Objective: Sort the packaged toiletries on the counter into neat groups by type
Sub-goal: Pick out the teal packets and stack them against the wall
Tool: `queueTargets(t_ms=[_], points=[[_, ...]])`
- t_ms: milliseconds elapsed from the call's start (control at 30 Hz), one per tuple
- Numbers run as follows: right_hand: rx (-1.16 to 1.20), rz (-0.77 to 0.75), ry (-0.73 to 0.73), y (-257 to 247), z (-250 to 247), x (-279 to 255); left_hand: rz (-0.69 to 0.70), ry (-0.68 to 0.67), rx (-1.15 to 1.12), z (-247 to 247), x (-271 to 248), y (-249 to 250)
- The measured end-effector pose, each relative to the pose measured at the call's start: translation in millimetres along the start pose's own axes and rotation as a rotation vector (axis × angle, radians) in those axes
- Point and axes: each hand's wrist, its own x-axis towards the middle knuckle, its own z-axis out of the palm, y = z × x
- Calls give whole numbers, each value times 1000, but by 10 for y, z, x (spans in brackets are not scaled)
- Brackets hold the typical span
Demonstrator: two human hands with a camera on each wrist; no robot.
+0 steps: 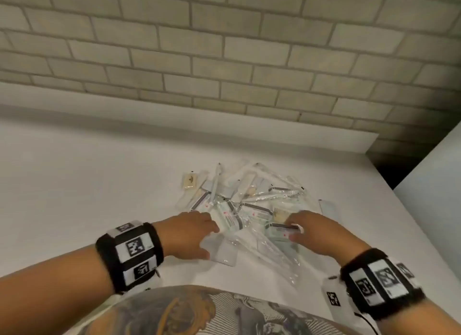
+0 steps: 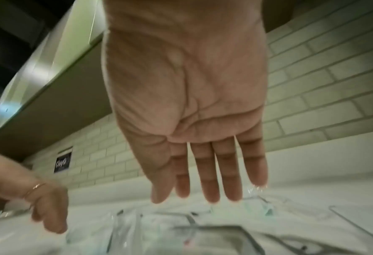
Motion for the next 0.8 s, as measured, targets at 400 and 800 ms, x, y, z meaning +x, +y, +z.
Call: queueTargets(t_ms=[400,800], points=[[25,-52,104,141,137,431,-34,251,-16,46,137,-47],[-67,-83,109,-315,281,928,-48,182,32,206,384,-61]])
